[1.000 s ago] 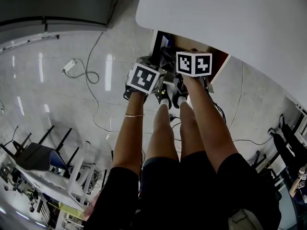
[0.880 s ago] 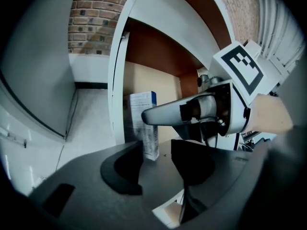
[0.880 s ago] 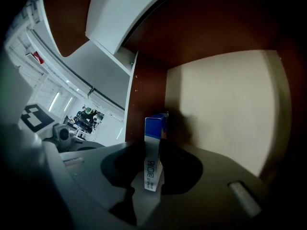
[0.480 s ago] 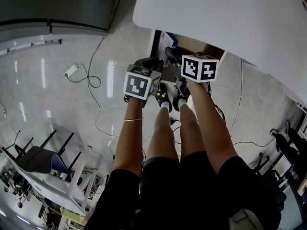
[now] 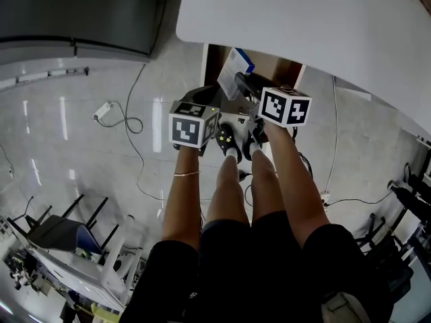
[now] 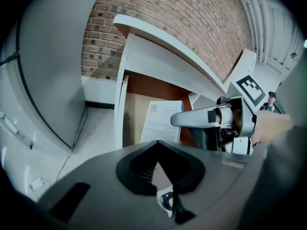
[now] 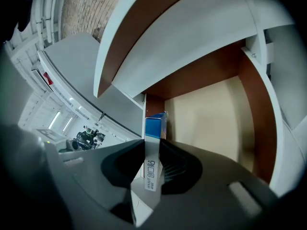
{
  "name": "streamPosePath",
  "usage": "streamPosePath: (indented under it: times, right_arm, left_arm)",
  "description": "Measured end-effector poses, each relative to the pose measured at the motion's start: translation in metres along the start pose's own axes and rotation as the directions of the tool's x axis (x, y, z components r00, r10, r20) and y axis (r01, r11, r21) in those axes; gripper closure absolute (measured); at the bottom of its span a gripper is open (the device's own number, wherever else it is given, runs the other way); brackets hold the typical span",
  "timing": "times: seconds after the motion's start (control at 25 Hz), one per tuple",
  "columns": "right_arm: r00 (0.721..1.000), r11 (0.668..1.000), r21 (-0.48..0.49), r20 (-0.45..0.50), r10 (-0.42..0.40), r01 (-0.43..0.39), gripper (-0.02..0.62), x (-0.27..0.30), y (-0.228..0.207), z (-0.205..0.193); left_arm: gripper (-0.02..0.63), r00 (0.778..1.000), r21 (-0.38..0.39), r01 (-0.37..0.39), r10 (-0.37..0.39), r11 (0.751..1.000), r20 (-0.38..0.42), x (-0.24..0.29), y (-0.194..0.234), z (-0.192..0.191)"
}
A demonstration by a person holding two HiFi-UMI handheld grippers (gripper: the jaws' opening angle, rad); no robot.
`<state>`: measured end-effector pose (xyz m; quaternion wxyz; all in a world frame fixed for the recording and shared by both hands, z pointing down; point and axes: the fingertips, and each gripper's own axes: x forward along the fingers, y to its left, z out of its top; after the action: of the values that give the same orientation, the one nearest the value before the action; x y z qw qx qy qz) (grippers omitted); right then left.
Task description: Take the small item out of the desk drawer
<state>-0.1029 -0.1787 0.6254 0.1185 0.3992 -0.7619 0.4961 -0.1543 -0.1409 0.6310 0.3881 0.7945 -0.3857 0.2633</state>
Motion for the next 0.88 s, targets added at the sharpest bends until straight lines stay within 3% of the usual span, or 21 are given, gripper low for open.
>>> streamPosePath:
  times: [0.56,0.88]
  right_arm:
    - [0.993,0.999,0.050,0.116,-0.025,0.020,0.489,-0.092,0.019,0.004]
    - [0.982,0.999,0.026,0.187,-0.028,0.024,0.489,-0.146,0.036,0.015]
  left_arm:
    - [0.607,0.998,0.059,0.025,-0.028,0.998,0.060,-0.041,-0.045,0.028]
    - [0.607,0.994,0.101,0.047,-0.057,0.994,0.097,-0.068,-0.079,0.048]
